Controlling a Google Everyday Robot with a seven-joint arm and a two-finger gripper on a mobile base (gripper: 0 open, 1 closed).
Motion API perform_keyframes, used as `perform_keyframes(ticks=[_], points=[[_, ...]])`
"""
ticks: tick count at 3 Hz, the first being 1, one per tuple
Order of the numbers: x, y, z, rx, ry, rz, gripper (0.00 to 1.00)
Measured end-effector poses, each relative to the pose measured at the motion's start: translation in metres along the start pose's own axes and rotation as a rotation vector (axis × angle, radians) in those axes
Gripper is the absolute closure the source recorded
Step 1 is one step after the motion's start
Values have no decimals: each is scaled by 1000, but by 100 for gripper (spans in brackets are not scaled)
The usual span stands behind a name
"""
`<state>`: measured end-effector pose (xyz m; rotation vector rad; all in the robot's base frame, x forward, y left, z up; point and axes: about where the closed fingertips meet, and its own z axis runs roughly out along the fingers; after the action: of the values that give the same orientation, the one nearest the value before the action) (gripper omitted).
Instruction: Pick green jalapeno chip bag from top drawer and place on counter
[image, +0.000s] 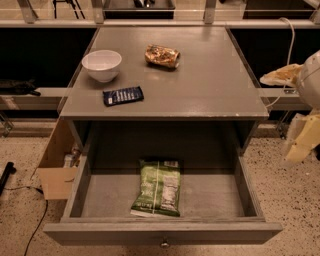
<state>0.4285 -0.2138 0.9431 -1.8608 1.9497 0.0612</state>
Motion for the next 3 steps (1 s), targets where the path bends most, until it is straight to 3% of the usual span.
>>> perform_keyframes(ticks=[1, 2, 3], points=[[-13, 14, 11, -21, -98, -105, 0], [-18, 15, 9, -17, -112, -130, 0], [-7, 19, 9, 24, -119, -18, 0]])
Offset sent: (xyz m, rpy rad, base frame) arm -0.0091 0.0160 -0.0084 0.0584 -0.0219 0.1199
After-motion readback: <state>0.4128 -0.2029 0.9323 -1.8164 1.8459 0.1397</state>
